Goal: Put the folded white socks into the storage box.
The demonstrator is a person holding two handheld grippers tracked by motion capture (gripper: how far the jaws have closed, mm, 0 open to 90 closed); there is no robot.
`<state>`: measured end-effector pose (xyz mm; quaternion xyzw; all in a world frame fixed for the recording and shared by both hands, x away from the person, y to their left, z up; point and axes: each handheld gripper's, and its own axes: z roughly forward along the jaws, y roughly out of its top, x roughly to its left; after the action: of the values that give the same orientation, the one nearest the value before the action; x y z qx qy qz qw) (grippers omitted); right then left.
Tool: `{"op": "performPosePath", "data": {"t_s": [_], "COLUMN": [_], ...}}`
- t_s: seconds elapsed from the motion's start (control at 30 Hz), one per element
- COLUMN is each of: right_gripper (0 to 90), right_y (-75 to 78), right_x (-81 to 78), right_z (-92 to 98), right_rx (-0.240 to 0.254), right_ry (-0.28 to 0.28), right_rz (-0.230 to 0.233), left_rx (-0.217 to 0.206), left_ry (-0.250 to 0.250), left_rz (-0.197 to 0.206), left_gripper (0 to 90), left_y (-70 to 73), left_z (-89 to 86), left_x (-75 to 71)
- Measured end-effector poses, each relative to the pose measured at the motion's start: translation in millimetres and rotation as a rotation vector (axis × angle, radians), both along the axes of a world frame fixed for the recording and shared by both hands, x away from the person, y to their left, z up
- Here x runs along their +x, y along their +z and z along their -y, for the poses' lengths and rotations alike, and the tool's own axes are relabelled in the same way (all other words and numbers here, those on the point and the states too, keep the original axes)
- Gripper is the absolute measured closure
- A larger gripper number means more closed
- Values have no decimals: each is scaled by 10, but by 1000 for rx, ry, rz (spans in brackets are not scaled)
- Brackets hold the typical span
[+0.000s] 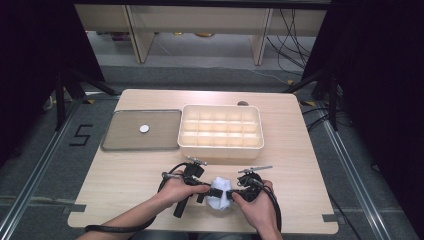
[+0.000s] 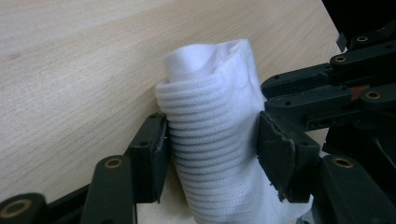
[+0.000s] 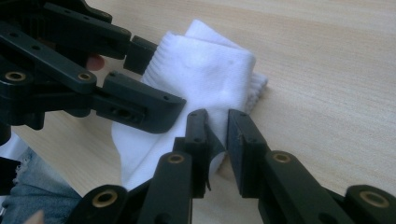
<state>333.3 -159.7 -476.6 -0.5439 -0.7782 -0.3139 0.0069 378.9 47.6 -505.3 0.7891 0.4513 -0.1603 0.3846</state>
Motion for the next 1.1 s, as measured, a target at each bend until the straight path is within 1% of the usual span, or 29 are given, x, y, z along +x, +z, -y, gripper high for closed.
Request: {"op": "performPosePath", "data": {"t_s": [0.03, 0.07, 0.13, 0.2, 0.23, 0.27, 0.3, 0.37, 0.4, 0.43, 0.47, 0.5, 0.53, 0.57, 0.6, 0.63, 0.67, 0.7, 0.73, 0.77, 0.8, 0.83, 0.87, 0.9, 0.93, 0.97, 1.0, 1.07, 1.1], "right_gripper": [787, 787, 788, 788, 789, 789, 789, 790, 790, 790, 790, 790, 790, 790, 790, 790, 790, 789, 789, 789, 787, 785, 780, 771, 760, 745, 739, 720, 711], "right_y": [-4, -2, -1, 0, -3, -10, -4, -8, -7, -13, -11, -1, -4, -9, -13, -8, -9, -10, -11, -6, -18, -11, -21, -30, -8, -4, 11, 48, 81], "right_x": [-1, -2, -3, 1, -5, -3, -1, 3, 4, 3, 3, 10, 9, 2, 2, 3, 2, 0, -3, -17, -8, -5, -9, -13, -21, -27, -34, -53, -68], "right_z": [0, 4, 4, 8, 0, 0, 3, 1, -1, -8, -10, -2, -3, -8, -7, -1, 0, 1, -2, -18, -2, 8, 14, 11, 15, 26, 29, 47, 57], "right_rx": [1, -2, -13, -19, -10, 0, -5, -7, -6, -1, -2, -14, -14, -4, -2, -7, -6, -6, -5, 8, -2, -10, -13, 2, 2, 16, 7, 40, 50], "right_ry": [-2, 0, -7, -1, -10, -4, 1, 7, 8, 2, 2, 15, 13, 3, 1, 8, 6, 6, 5, -12, 0, 11, 16, 11, 3, 8, -5, -6, -7], "right_rz": [-1, -5, -16, -26, -9, -1, -8, -5, -4, 4, 2, -18, -16, -1, 2, -7, -7, -7, -5, -18, 5, -10, 9, 27, -9, 5, -10, 1, 20], "left_rx": [-5, 1, -1, -4, -5, -9, -31, -31, -32, -26, -28, -45, -43, -37, -50, -28, -34, -53, -34, -26, -37, -37, -56, -54, -58, -56, -56, -68, -66], "left_ry": [-7, -19, -20, -18, -19, -18, -13, -17, -16, 1, 0, 4, -2, -10, -22, -34, -35, -38, -37, -45, -44, -47, -57, -55, -56, -51, -51, -45, -48], "left_rz": [8, 12, 14, 8, 9, 14, 27, 36, 34, 14, 16, 22, 22, 29, 53, 53, 59, 75, 70, 79, 87, 93, 92, 103, 103, 106, 117, 129, 141], "left_gripper": [454, 460, 473, 489, 500, 513, 533, 575, 591, 606, 617, 632, 648, 657, 667, 673, 679, 684, 690, 695, 700, 704, 706, 710, 712, 715, 715, 717, 717], "left_y": [-11, -15, -15, -12, -12, -15, -32, -24, -20, -1, 0, -7, -1, 4, -10, 6, 6, -8, 11, 17, 14, 17, 10, 15, 26, 35, 45, 77, 98], "left_z": [-3, -10, -6, -3, -4, -3, 0, -3, -3, 7, 6, 10, 7, 3, 0, -7, -4, -5, -5, -10, -7, -9, -14, -19, -25, -29, -39, -64, -81], "left_x": [8, 9, 7, 5, 5, 4, -1, -5, -7, -20, -21, -24, -25, -27, -22, -23, -28, -27, -36, -38, -43, -46, -42, -46, -53, -58, -62, -72, -72]}}
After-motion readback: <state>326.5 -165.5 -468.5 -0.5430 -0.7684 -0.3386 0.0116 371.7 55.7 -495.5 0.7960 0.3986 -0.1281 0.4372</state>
